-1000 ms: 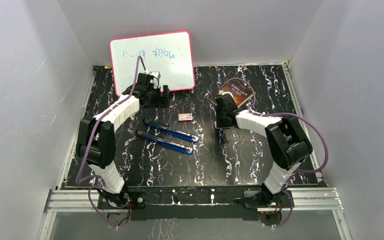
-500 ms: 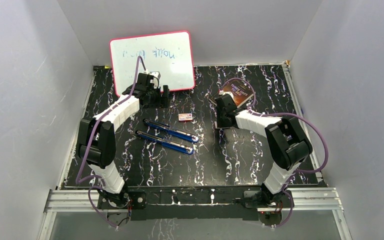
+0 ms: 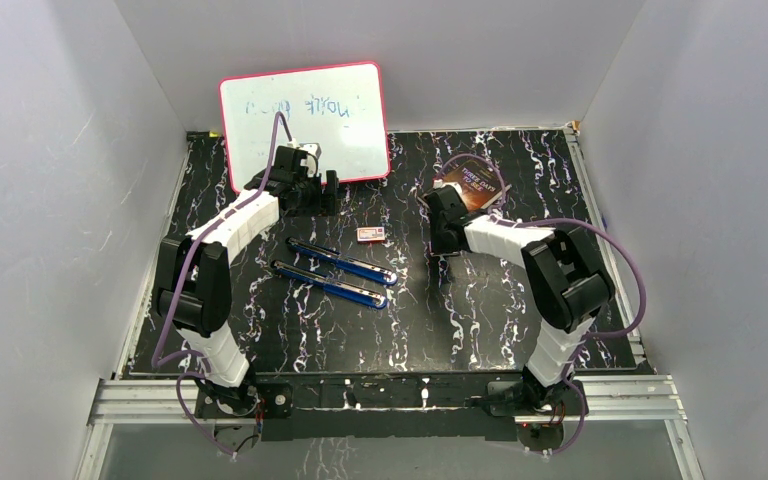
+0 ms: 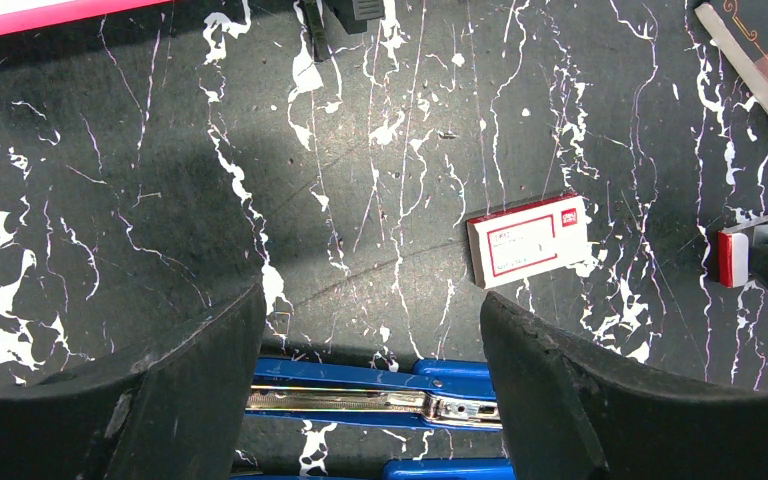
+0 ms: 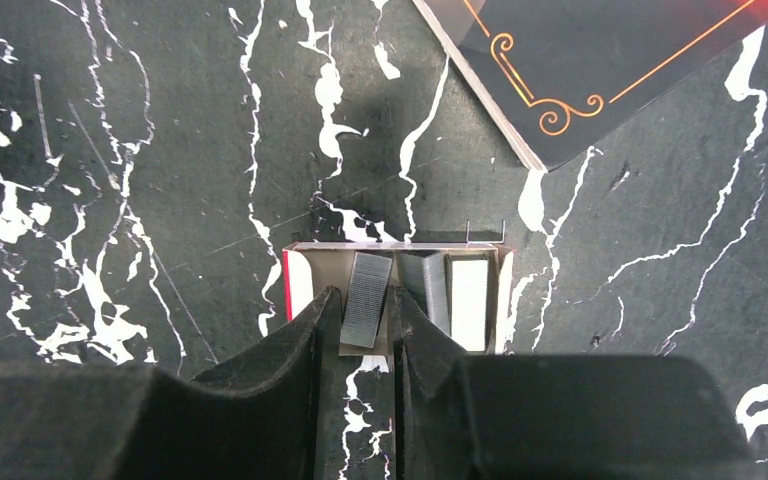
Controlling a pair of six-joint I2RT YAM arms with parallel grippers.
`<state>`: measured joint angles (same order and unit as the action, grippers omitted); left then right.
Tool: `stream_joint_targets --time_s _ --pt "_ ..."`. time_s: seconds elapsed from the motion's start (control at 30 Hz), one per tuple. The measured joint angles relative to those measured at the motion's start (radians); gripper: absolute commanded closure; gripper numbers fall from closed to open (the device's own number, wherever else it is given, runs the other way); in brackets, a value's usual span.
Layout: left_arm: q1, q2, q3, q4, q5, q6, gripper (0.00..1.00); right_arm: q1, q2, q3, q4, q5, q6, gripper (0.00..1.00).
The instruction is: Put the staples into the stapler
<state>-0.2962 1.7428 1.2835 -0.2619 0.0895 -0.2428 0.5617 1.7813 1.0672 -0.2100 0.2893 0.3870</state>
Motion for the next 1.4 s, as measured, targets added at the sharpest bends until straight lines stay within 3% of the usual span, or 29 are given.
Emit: stream_joint_targets --time_s 0.27,0.67,1.03,1.17,1.3,1.4 --pt "0.0 0.0 0.0 0.0 0.0 0.0 0.23 0.004 0.024 0.019 -0.016 -0.002 -0.002 0.68" --pt "0.0 0.0 0.0 0.0 0.0 0.0 0.23 0.013 0.02 0.022 -0.023 0.013 -0.006 0.81" --pt "0.0 0.0 0.0 0.0 0.0 0.0 0.23 0.047 -0.176 -0.029 0.011 -0.005 -0.062 0.82" --pt "0.0 0.0 0.0 0.0 0.0 0.0 0.23 0.091 -0.219 -0.072 0.019 -0.064 -0.131 0.78" --pt "0.0 0.0 0.0 0.0 0.0 0.0 0.23 0.184 -0.241 -0.143 0.015 -0.14 -0.212 0.57" --pt "0.0 0.0 0.0 0.0 0.0 0.0 0.23 0.233 -0.268 -0.197 0.012 -0.168 -0.236 0.49"
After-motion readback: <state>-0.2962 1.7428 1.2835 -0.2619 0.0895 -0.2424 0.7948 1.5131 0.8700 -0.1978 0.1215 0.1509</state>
